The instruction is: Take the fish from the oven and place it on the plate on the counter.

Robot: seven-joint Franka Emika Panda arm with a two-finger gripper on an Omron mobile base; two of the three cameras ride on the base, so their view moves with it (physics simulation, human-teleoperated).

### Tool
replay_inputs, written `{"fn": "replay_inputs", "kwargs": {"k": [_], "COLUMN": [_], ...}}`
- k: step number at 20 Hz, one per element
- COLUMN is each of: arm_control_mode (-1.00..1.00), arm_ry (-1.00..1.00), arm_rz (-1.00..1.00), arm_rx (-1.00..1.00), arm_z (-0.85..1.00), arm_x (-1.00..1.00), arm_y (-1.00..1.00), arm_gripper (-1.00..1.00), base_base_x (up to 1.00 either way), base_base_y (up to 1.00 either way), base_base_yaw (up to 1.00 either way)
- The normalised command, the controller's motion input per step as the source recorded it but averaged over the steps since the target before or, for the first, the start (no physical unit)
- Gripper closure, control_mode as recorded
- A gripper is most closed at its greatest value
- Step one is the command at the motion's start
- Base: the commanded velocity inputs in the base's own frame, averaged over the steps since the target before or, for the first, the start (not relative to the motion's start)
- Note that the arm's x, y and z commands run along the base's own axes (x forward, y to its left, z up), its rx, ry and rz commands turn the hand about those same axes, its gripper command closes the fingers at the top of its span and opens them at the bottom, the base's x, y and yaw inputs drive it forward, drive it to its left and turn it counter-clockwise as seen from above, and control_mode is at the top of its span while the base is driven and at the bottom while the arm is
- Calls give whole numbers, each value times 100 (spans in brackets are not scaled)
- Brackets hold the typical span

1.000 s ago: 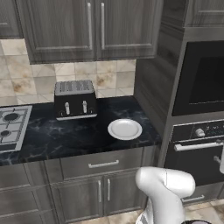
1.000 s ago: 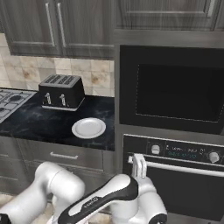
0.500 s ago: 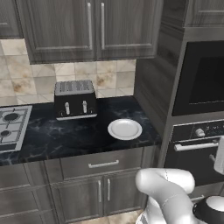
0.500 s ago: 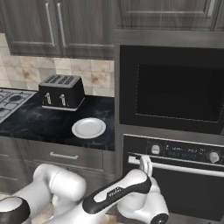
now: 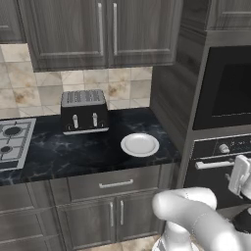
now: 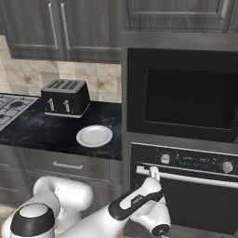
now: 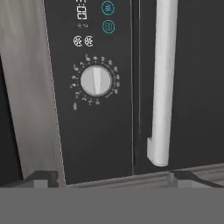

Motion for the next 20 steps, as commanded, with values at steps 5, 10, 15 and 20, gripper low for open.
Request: {"fn": "replay_inputs", "kwargs": {"k": [5, 10, 15, 20], "arm_control_mode": [-100, -100, -100, -100], "arm_ry": [0, 0, 0, 0], "arm_rz": [0, 0, 0, 0], "arm_rx": [0, 0, 0, 0], "arm_z": [-38, -31, -33, -27], "arm_x": [49, 38, 28, 25], "arm_y": [-4, -5, -7, -8], "arm_gripper": [-100, -100, -100, -100], "base_base_x": [0, 0, 0, 0], "base_base_y": [0, 0, 0, 0], "base_base_yaw": [0, 0, 0, 0]}}
